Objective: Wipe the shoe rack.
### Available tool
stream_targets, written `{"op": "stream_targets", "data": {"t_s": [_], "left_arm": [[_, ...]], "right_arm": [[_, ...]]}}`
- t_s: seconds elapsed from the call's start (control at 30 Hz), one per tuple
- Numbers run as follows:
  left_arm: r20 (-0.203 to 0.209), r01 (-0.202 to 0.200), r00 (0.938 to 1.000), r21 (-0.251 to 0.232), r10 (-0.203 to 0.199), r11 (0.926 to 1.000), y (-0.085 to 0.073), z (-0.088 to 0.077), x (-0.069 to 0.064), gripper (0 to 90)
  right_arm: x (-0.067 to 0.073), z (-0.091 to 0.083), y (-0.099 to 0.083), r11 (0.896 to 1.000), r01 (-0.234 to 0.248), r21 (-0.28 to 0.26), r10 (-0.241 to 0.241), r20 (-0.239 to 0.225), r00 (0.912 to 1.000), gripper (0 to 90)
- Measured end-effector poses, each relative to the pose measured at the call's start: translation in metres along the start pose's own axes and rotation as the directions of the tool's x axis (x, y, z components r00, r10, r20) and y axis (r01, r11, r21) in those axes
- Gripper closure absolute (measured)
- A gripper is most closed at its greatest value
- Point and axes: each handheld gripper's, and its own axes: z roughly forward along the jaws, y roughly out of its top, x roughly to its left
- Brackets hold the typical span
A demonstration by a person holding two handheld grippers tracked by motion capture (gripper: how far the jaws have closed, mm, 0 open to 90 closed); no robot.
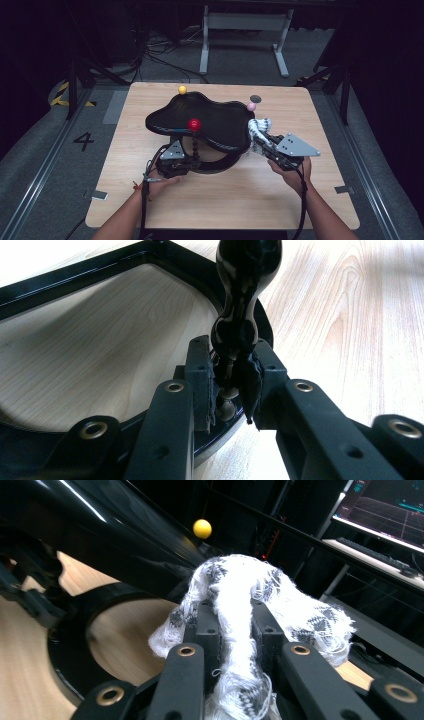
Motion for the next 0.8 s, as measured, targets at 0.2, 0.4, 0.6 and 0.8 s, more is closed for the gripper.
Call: {"op": "stream_targets", "data": {"t_s": [0.2, 0.4, 0.6, 0.8], "left_arm": [[0.003, -0.006, 1.0000, 0.001, 0.006, 1.0000, 0.000, -0.001, 0.000, 75.2], [-0.004, -0.002, 1.0000, 0.004, 0.002, 1.0000, 0.000, -0.001, 0.000, 75.2], [0.000, -0.006, 1.0000, -0.004, 0.006, 1.0000, 0.000, -0.001, 0.000, 75.2], [0.015, 0.012, 0.9998, -0.009, -0.012, 0.9999, -0.001, 0.000, 0.001, 75.3]], "right_arm": [[0.008, -0.013, 0.006, 0.999, -0.008, -0.035, 0.007, -0.025, 0.9997, 78.5], [0.018, -0.032, 0.015, 0.998, 0.003, -0.064, -0.006, -0.038, 0.9992, 78.1], [0.023, -0.038, 0.016, 0.998, 0.011, -0.067, -0.015, -0.046, 0.9988, 78.0], [0.010, -0.014, -0.003, 1.000, 0.005, 0.005, -0.005, -0.003, 1.0000, 78.2]]}}
